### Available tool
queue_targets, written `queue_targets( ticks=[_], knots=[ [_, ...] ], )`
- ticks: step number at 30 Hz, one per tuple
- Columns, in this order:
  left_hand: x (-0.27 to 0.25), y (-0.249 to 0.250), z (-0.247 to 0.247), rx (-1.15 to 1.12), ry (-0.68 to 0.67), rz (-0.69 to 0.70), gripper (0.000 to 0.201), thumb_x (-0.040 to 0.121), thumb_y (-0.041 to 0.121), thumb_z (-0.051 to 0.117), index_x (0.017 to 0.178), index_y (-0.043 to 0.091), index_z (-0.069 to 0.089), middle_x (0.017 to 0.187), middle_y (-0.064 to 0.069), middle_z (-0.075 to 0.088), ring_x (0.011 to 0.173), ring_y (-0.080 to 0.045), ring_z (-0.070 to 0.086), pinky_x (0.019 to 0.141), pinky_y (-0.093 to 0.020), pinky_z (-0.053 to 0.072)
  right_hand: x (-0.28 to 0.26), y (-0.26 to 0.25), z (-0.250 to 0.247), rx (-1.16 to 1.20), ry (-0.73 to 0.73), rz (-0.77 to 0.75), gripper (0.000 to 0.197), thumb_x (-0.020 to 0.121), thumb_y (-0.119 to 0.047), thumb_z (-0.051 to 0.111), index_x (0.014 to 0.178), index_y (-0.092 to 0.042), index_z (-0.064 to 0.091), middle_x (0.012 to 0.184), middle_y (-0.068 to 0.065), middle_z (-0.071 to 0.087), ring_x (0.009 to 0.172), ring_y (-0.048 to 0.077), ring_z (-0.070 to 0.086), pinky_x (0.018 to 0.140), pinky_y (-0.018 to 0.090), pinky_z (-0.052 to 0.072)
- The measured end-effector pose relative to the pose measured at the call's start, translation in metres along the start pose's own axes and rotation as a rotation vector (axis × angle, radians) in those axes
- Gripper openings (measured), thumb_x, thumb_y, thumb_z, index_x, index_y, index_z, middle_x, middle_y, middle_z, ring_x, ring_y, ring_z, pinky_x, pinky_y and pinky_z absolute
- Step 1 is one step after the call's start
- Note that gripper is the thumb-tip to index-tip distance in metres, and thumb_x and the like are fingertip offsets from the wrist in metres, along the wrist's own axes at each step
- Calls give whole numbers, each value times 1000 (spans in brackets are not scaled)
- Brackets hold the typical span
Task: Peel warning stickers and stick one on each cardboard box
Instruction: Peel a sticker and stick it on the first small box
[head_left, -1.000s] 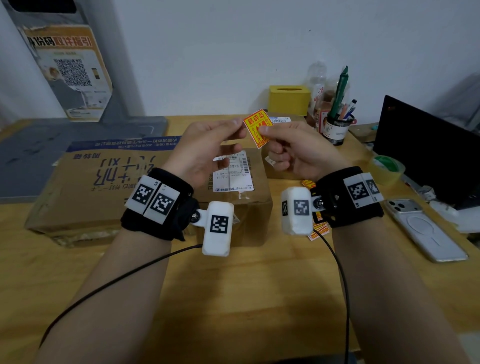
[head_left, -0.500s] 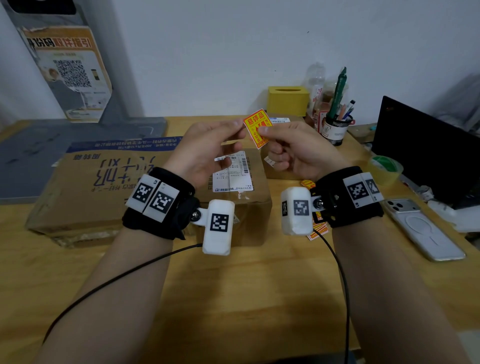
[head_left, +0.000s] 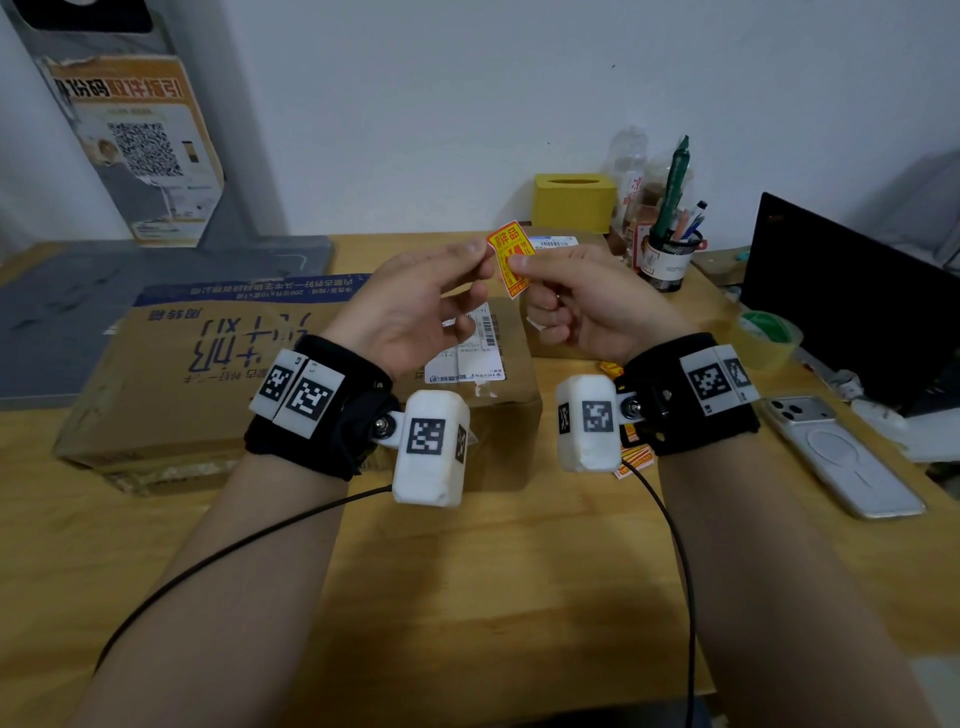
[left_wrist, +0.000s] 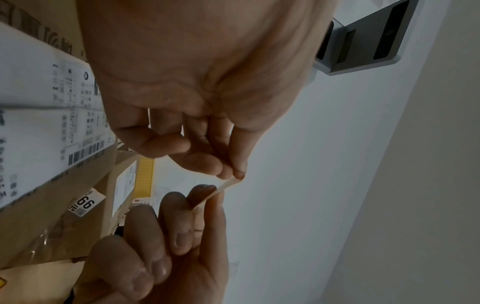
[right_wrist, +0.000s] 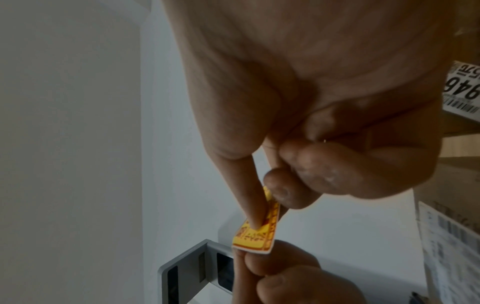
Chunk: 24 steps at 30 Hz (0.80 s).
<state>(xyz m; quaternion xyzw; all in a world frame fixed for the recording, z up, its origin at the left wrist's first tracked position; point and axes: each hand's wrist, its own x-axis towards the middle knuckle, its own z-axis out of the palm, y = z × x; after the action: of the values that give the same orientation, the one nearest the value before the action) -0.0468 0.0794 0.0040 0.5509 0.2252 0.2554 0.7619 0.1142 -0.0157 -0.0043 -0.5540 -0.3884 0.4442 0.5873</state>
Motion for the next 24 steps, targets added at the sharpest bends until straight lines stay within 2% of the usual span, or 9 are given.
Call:
queue_targets(
  ticks=[4,7,15,18,24],
  knots=[
    [-1,0,1,-17,10,1,15,97,27,62,86,20,69,76,8,64,63,-5,56,53,-18,38,-1,0,1,21,-5,-6,26,101,-20,61,76,-14,58,53,-2,38,46,10,27,41,20,27],
    [-1,1,2,-21,17,6,14,97,27,63,85,21,69,76,8,63,63,-5,55,53,-18,37,-2,-1,1,30,1,-7,30,101,-20,61,71,-16,58,54,-2,38,48,11,25,41,20,27],
    [-1,-1,3,-27,27,-2,10,97,26,62,93,18,68,78,7,63,62,-5,55,52,-17,38,-2,-1,1,5,0,-5,20,101,-22,62,83,-14,60,54,-2,39,47,10,27,41,21,28],
    [-1,-1,3,-34,18,-8,10,98,25,62,95,17,68,77,7,63,61,-4,56,51,-17,38,-3,-1,2,5,-8,-14,22,101,-22,61,80,-14,62,55,-2,39,46,10,27,41,21,27],
    [0,-1,4,13,47,-13,13,97,22,62,88,16,68,73,5,63,58,-4,56,50,-17,37,-3,1,3,-26,4,-16,17,100,-21,63,86,-13,65,54,-2,41,44,10,29,40,20,29]
  ],
)
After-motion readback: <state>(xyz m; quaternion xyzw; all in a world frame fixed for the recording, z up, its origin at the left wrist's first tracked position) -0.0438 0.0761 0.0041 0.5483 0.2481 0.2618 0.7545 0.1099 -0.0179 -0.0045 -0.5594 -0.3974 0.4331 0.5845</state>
